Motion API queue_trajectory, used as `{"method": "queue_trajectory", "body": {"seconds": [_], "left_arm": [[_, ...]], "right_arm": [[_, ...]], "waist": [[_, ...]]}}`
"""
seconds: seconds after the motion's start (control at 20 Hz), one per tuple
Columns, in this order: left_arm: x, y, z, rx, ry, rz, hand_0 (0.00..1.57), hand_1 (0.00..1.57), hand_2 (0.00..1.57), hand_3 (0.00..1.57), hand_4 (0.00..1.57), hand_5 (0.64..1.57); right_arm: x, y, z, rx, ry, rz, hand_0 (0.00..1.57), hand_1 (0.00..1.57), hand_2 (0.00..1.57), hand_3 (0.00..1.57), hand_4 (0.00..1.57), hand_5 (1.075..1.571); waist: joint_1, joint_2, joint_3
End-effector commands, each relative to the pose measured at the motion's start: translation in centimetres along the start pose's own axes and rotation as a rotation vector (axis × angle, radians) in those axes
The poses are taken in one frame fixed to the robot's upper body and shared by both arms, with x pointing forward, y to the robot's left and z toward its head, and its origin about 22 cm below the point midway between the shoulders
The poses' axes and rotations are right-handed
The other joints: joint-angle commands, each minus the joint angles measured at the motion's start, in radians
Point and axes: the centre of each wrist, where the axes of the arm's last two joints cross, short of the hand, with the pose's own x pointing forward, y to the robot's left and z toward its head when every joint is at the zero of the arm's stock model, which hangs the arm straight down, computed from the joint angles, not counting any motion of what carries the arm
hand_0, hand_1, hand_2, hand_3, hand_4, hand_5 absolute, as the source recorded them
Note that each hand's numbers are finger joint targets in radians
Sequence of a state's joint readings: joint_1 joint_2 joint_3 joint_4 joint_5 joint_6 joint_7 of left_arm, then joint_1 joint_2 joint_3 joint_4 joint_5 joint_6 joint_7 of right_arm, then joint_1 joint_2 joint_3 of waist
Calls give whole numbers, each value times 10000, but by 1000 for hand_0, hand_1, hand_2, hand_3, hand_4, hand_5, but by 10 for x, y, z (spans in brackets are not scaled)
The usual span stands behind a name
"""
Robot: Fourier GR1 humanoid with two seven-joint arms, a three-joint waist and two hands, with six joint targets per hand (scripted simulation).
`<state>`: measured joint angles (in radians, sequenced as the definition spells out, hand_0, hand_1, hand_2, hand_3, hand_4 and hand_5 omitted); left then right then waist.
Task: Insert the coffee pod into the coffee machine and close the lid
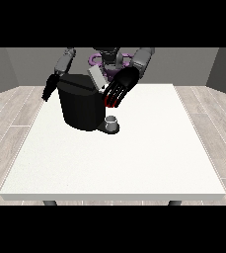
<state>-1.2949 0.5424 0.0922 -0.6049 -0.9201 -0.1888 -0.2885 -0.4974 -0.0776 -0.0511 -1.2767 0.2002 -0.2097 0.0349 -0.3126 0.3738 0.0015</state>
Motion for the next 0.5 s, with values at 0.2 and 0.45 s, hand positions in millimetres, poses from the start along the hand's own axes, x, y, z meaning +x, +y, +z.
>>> {"method": "queue_trajectory", "body": {"seconds": [0.2, 0.45], "left_arm": [[-11, -78, 15, -1599, 272, 1088, 0, 0, 0, 52, 0, 1571], [21, -132, 15, -2406, -74, 2917, 0, 0, 282, 0, 0, 1571]], "right_arm": [[-54, -21, 28, -461, 1717, -48, 0, 0, 0, 0, 0, 1571], [-95, -48, 48, -800, 2787, -98, 0, 0, 0, 0, 0, 1571]], "waist": [[1057, -1682, -15], [2086, -2981, -9]]}}
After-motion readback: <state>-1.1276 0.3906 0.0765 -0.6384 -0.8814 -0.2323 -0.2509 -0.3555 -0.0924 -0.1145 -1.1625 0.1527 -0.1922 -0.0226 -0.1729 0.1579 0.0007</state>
